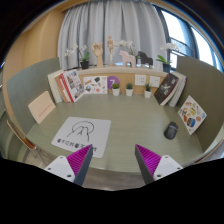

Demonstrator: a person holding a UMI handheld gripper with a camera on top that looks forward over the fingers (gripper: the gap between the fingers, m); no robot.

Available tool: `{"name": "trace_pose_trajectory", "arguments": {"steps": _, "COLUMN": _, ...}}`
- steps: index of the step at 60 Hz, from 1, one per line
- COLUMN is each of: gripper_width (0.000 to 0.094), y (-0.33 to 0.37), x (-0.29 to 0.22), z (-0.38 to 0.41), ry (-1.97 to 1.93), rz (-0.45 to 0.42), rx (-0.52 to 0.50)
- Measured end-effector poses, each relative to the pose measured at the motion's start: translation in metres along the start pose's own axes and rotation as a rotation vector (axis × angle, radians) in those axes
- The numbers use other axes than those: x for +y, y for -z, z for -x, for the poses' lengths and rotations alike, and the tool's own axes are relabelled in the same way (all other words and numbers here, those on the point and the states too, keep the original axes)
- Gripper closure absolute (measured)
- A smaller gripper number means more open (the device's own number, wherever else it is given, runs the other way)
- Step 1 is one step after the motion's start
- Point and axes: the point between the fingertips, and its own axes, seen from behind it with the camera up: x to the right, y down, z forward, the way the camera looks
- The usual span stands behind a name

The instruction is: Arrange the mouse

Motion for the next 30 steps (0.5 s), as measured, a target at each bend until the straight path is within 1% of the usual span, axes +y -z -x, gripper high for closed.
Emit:
{"name": "trace_pose_trajectory", "arguments": {"steps": 7, "gripper_width": 0.0087, "y": -0.014, "x": 0.030, "z": -0.075, "ry": -0.034, "rz": 0.056, "rx": 0.088}}
{"name": "trace_pose_trajectory", "arguments": {"steps": 16, "gripper_width": 0.0094, "y": -0.034, "x": 0.041, "z": -0.161, "ry": -0.070, "rz": 0.100, "rx": 0.177}}
{"name": "trace_pose_trajectory", "arguments": {"steps": 21, "gripper_width": 0.0100, "y": -0.048, "x": 0.037, "z": -0.194, "ry": -0.076, "rz": 0.116, "rx": 0.204}}
{"name": "trace_pose_trajectory", "arguments": {"steps": 30, "gripper_width": 0.0101, "y": -0.087, "x": 0.026, "z": -0.242, "ry": -0.082, "rz": 0.137, "rx": 0.210}}
